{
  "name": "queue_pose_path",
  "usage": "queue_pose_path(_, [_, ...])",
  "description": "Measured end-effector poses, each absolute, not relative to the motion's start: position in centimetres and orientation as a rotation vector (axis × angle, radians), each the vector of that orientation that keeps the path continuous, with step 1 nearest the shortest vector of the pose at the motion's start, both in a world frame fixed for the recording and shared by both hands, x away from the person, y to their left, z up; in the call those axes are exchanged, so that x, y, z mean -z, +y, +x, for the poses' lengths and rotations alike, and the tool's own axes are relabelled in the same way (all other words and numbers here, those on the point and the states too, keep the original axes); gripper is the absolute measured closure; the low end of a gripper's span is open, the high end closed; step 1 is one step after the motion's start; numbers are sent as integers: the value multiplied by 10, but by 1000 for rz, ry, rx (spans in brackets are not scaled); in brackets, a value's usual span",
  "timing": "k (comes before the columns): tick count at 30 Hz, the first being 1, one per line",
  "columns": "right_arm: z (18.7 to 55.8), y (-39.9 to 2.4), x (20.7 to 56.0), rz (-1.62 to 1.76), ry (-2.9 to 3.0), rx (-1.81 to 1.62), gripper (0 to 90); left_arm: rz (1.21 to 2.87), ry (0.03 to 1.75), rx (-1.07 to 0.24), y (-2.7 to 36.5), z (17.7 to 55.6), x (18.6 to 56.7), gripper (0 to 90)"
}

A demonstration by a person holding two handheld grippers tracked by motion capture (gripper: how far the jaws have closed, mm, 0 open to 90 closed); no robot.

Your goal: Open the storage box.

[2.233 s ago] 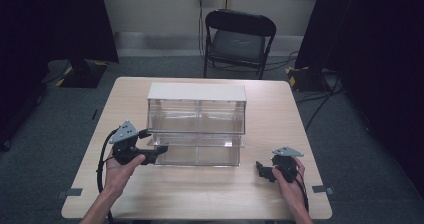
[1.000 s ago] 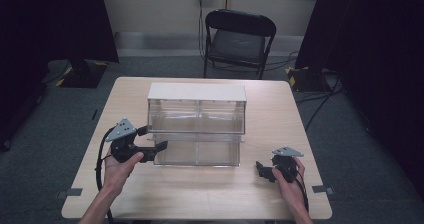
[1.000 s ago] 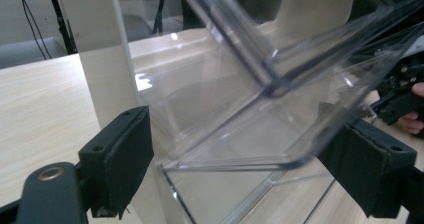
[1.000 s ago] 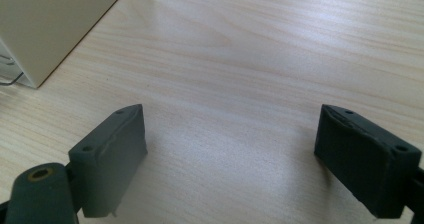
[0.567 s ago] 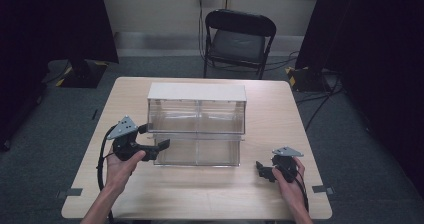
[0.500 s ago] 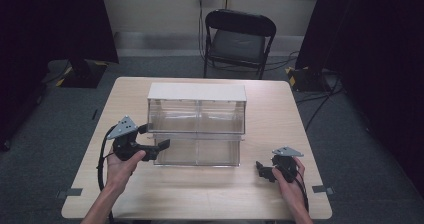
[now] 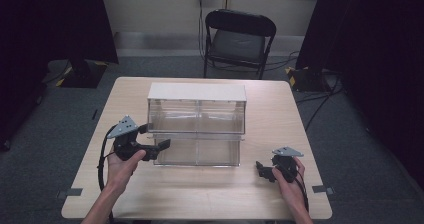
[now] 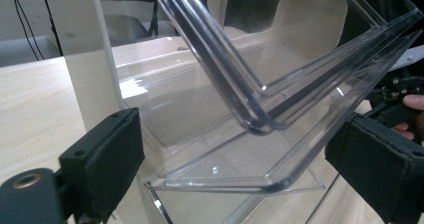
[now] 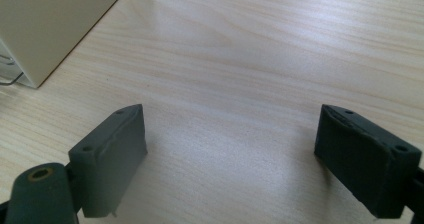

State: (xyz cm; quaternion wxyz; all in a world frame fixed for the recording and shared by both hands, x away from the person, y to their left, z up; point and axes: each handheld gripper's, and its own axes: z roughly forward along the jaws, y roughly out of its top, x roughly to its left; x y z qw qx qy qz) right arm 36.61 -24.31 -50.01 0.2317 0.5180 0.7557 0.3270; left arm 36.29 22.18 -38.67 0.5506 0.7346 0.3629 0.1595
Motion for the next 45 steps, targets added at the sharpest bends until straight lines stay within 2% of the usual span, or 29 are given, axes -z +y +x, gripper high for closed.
queue_pose_path(45, [366,-243,500,1424,2077,-899,124,1751,862,-383,221,364,388,92])
